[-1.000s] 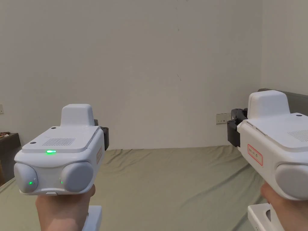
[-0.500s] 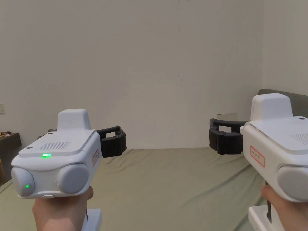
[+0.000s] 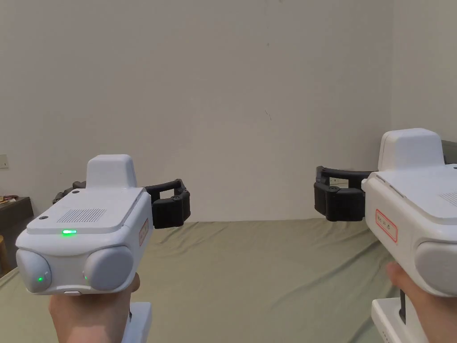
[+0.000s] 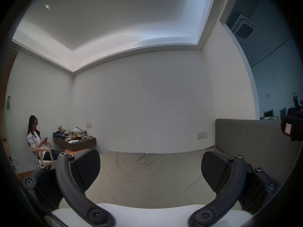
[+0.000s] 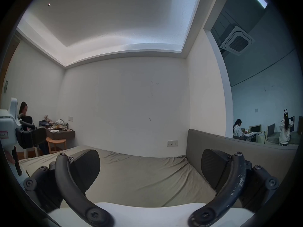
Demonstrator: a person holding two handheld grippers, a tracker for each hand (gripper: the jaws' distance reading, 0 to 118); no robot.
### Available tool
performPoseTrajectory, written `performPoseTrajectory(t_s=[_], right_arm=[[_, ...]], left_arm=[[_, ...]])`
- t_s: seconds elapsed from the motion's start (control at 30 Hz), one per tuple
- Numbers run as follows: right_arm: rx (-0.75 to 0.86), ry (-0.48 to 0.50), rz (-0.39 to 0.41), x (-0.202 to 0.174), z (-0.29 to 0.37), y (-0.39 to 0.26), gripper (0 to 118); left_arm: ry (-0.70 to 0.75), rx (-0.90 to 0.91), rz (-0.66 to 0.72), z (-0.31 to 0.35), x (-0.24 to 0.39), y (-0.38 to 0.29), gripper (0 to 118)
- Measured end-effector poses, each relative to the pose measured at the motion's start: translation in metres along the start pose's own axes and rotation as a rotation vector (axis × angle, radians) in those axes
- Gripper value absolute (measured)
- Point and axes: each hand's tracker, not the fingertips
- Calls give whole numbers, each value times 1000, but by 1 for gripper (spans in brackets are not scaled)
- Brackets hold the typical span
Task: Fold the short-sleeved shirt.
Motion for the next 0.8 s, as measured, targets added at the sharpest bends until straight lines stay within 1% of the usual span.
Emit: performPoseTrajectory(t_s=[0.07, 0.13, 0.3, 0.4, 0.8], right_arm=[[4, -13, 21, -2, 1, -1, 118], [0, -21, 25, -2, 1, -1, 118], [-19, -7, 2, -1, -1, -1, 118], [-21, -3, -3, -1, -1, 1, 118], [-22, 7, -12, 0, -5, 2, 118]], left_arm=[[9, 11, -9, 1, 0, 1, 118], [6, 12, -15, 1, 0, 2, 118], [42, -15, -45, 0, 1, 5, 118], [39, -1, -53, 0, 1, 4, 118], [22, -61, -55, -12, 3, -4, 118]])
